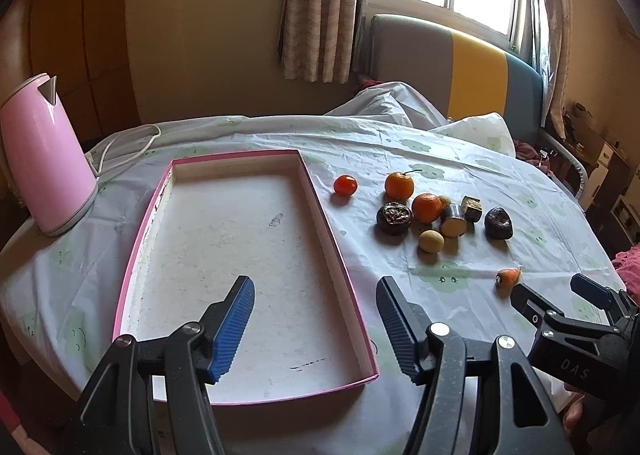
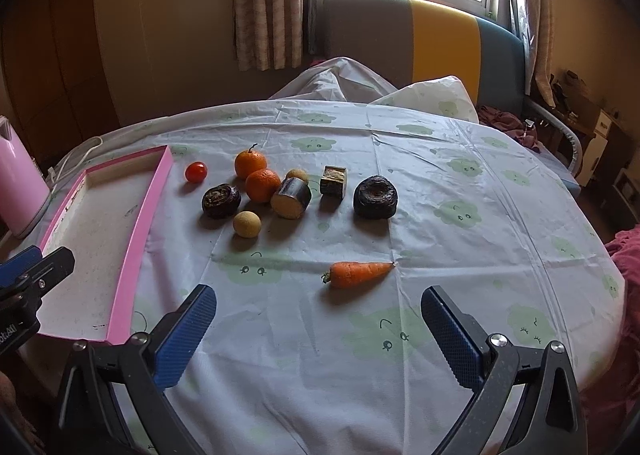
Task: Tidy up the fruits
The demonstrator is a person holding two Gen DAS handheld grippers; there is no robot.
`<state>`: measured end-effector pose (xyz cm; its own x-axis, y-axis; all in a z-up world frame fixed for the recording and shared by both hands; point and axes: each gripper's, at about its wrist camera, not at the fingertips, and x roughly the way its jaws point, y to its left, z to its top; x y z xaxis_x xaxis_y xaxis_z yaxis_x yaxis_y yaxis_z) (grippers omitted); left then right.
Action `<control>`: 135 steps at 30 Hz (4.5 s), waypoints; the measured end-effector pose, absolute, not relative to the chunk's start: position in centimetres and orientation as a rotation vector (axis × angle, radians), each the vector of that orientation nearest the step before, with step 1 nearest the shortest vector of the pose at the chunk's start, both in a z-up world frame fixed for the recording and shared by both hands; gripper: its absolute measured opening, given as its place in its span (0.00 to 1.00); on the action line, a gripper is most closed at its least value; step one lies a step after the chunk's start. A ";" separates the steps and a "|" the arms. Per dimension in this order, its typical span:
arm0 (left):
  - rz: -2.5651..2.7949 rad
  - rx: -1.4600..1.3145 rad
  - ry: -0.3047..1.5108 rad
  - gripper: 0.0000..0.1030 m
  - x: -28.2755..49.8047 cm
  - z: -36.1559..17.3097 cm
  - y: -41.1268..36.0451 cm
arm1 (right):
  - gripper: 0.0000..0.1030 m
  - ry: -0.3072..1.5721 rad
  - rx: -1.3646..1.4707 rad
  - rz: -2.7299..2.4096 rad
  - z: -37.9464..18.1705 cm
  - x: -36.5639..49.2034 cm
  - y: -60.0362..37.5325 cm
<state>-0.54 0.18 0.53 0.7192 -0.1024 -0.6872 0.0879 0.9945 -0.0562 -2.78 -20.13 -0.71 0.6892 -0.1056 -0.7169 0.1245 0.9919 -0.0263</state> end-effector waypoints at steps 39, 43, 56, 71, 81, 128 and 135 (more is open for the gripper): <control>-0.715 0.314 0.933 0.59 5.0 -4.8 -19.7 | 1.00 0.885 0.215 -0.324 -2.8 -4.8 -34.2; -0.719 0.377 0.945 0.52 5.6 -6.6 -21.1 | 1.00 0.888 0.237 -0.331 -3.1 -4.8 -34.9; -0.658 0.243 0.864 0.22 2.6 -5.5 -15.6 | 0.89 0.916 0.256 -0.253 -3.8 -3.7 -34.0; -0.567 0.062 0.873 0.22 3.0 -7.3 -10.6 | 0.57 0.947 0.255 -0.014 -3.3 2.6 -30.5; -0.563 0.065 0.857 0.22 2.6 -7.5 -10.6 | 0.64 1.000 0.137 -0.005 -4.1 10.0 -29.4; -0.032 -0.233 0.916 0.22 9.9 -2.1 6.8 | 0.45 0.903 -0.001 -0.094 -6.9 8.0 -27.3; 0.059 -0.174 0.923 0.22 14.1 -3.0 7.5 | 0.45 0.898 -0.008 -0.095 -6.9 8.0 -27.2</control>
